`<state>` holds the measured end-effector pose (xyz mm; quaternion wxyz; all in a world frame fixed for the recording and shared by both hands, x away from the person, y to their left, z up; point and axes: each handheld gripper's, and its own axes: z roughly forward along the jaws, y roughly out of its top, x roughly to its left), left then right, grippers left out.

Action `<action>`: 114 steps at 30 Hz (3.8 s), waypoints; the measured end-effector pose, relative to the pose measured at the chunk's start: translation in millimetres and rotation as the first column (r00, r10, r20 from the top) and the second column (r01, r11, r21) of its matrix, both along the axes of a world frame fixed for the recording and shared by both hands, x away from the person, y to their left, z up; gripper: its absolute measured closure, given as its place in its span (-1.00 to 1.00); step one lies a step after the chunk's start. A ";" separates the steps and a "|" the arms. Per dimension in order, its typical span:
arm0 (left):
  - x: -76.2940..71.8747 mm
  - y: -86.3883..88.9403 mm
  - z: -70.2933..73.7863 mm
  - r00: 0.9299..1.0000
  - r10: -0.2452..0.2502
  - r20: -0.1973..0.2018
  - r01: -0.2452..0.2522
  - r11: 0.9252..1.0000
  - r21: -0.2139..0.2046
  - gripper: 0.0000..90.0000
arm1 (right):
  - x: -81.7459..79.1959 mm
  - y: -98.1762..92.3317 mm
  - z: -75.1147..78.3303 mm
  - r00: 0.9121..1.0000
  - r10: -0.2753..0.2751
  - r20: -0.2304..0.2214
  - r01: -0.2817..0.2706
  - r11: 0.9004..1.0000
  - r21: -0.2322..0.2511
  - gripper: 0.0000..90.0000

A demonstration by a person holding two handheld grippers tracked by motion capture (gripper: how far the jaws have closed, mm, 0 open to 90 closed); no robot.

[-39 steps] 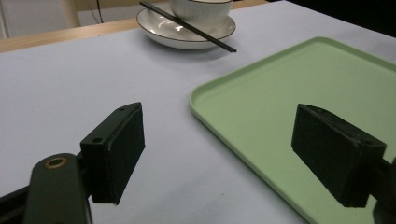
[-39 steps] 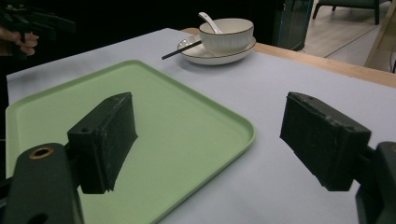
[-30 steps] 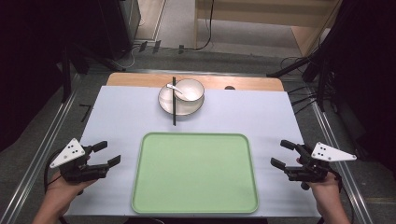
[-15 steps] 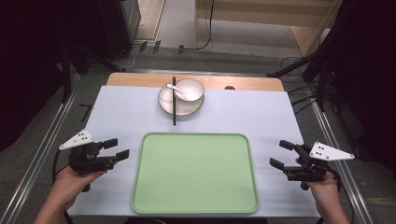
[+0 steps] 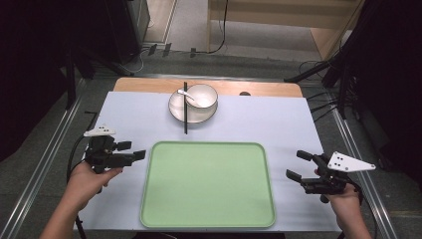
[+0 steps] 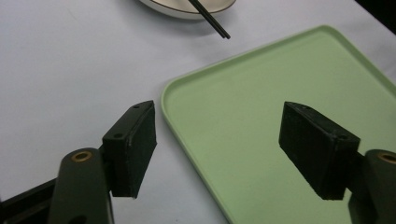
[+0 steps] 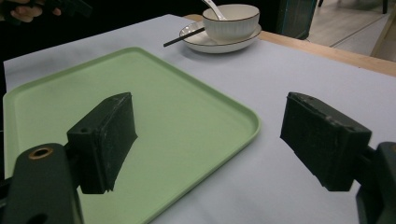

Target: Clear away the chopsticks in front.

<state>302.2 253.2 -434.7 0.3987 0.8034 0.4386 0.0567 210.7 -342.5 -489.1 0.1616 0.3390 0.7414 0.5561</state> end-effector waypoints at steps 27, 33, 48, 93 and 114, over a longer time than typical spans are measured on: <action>66.0 -69.6 11.7 0.999 -0.003 -0.040 0.005 0.999 0.045 -0.33 | 1.3 1.9 -1.6 1.000 -0.001 -0.005 0.000 1.000 -0.031 -0.60; 84.9 -86.3 13.3 0.998 0.013 -0.057 -0.010 0.998 0.057 -0.33 | 1.2 1.0 -1.5 1.000 -0.003 -0.005 0.003 1.000 -0.021 -0.60; 136.0 -126.5 9.3 0.989 0.121 -0.079 -0.107 0.980 0.167 -0.24 | 2.1 -1.5 -3.0 1.000 -0.031 -0.002 0.031 0.999 -0.015 -0.62; 196.0 -147.3 -50.0 0.921 0.350 -0.169 -0.307 0.922 0.234 0.66 | 1.0 -5.9 -1.5 0.999 -0.035 -0.003 0.034 0.999 -0.006 -0.62; 199.6 -131.9 -41.5 0.879 0.431 -0.204 -0.400 0.899 0.177 0.90 | -1.0 -7.5 -0.4 0.999 -0.043 0.005 0.043 0.999 -0.009 -0.62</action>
